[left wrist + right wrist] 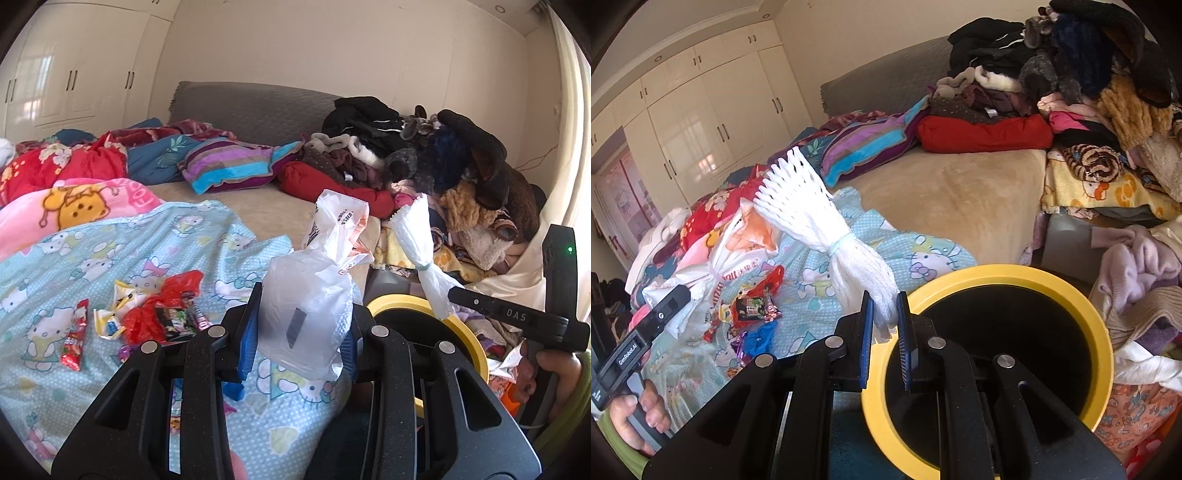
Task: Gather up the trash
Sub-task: 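Carry the plastic bag and mesh sleeve to the yellow bin and release both inside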
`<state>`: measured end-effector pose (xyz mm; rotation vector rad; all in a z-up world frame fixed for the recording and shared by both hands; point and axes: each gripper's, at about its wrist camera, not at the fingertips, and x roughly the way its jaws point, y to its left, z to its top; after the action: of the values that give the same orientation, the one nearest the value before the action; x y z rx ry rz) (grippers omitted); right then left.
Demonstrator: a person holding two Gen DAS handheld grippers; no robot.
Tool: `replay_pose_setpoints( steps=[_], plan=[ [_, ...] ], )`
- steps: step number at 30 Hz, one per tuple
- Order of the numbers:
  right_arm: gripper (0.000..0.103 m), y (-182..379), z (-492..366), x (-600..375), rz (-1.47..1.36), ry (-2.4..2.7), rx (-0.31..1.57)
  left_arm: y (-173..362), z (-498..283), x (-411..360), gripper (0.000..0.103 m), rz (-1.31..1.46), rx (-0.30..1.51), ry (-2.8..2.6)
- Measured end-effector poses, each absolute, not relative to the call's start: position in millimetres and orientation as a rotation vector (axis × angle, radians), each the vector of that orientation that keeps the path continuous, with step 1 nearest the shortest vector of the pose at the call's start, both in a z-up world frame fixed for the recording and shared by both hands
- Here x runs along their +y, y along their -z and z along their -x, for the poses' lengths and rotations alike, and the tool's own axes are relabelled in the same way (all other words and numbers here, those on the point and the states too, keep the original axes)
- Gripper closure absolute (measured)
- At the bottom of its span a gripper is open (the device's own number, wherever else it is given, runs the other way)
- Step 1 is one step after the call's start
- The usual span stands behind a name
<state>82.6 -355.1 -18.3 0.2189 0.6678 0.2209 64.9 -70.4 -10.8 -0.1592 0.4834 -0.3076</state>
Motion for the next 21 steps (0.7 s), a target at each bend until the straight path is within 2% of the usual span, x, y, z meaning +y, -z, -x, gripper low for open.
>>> replay_pose_setpoints(
  steps=[21],
  plan=[
    [0.090,13.4,-57.3,-409.2,-0.260,-0.112,0.639,9.8,-55.3,-114.2,0.074,0.090,0.490,0.392]
  ],
)
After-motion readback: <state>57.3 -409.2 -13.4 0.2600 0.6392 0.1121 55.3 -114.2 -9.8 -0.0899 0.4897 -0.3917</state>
